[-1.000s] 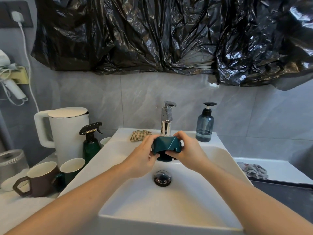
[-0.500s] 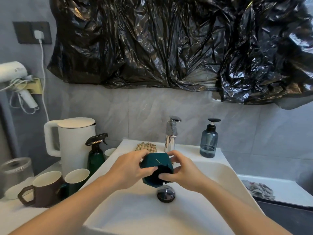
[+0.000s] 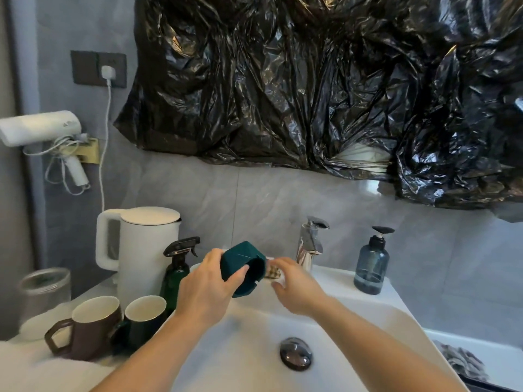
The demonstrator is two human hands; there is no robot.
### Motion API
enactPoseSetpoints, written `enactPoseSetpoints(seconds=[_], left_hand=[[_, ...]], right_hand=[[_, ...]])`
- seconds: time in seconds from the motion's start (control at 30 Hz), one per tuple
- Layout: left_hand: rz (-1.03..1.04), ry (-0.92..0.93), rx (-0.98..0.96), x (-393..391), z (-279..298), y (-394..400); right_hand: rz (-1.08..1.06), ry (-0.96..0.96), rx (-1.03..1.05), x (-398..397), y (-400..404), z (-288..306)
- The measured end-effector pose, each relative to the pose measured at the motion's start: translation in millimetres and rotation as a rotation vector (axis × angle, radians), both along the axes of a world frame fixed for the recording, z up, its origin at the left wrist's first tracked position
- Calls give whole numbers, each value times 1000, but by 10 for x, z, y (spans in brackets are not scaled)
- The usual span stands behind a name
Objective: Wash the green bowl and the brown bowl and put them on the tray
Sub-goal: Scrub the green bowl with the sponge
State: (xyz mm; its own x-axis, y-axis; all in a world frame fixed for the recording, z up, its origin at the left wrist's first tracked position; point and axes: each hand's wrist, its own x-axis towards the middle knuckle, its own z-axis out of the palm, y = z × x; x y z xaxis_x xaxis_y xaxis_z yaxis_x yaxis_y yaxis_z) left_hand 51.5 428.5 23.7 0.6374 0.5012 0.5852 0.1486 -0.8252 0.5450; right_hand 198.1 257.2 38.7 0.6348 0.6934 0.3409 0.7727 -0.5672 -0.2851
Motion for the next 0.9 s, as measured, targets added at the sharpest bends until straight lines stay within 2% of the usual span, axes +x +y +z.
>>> enactPoseSetpoints(seconds=[0.13,0.23,0.37,0.5,0.77,0.9], left_hand=[[90,-63,-51,-22,-21,45],[137,-81,-101,-40,-28,86],[171,-56,-148,-44,3,114],[159,-24,-220,-28,10,81],[-18,-99,-536,217,68,-168],[-102,-70,-694,415,154,-499]], right_hand=[[41,-5,-61,89,455,-173],[-21,-2,-17,105,569,-294],[-123,-137,39,109,459,-259],[-97,-31,61,20,88,-171],[-165,414,751,-260,-934,63],[-200,529,915,-313,-1082,61]])
